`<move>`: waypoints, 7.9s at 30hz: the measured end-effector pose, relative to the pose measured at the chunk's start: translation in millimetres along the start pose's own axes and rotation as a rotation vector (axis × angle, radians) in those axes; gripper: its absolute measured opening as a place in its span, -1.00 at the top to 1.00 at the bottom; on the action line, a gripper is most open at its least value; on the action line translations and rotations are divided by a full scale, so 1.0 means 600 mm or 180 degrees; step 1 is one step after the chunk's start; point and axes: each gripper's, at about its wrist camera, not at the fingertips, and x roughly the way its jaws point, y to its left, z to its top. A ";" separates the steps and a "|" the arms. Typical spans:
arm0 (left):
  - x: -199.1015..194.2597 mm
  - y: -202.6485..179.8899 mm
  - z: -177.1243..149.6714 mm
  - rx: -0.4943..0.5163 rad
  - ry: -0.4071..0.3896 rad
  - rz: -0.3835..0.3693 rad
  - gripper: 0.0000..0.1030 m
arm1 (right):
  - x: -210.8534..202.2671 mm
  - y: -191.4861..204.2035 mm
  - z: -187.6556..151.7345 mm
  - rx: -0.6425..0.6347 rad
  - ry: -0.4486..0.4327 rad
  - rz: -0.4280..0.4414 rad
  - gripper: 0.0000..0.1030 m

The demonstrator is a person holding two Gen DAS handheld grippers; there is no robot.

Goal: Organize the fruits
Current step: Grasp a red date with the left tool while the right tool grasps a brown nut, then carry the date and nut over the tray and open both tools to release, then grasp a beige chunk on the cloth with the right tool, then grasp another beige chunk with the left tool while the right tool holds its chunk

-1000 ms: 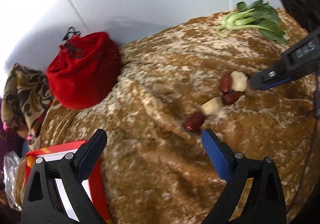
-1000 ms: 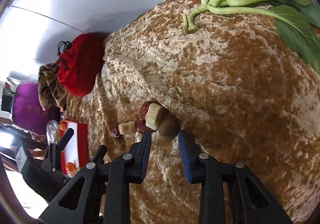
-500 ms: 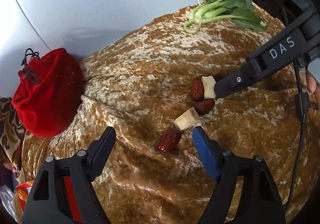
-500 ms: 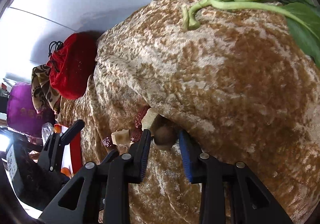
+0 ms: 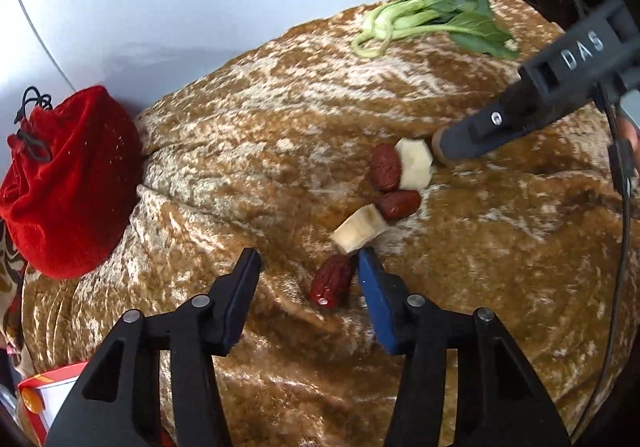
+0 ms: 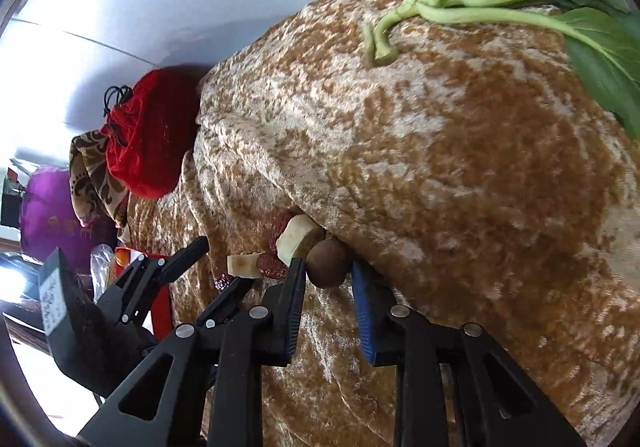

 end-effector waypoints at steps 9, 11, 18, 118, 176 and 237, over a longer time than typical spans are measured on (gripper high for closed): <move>0.015 -0.019 -0.001 0.0129 0.0073 -0.0045 0.07 | -0.013 -0.008 0.002 0.0062 0.0055 0.0153 0.48; 0.014 -0.014 0.001 0.0067 0.0054 -0.0114 0.25 | -0.011 -0.011 0.002 0.0088 0.0044 0.0121 0.48; 0.014 -0.013 -0.002 0.0069 0.0074 -0.0261 0.57 | 0.005 -0.020 0.001 0.0186 0.0143 0.0143 0.46; -0.160 -0.032 -0.075 -0.0761 -0.0152 0.0570 -0.15 | -0.047 0.054 -0.022 -0.0141 0.0005 0.0615 0.46; 0.001 -0.039 0.033 0.0322 -0.0083 -0.0304 0.36 | -0.004 -0.021 0.005 0.0071 0.0171 0.0286 0.72; 0.013 -0.037 0.016 0.0636 0.0164 -0.0017 0.46 | -0.002 -0.036 -0.018 0.0077 0.0368 0.0304 0.72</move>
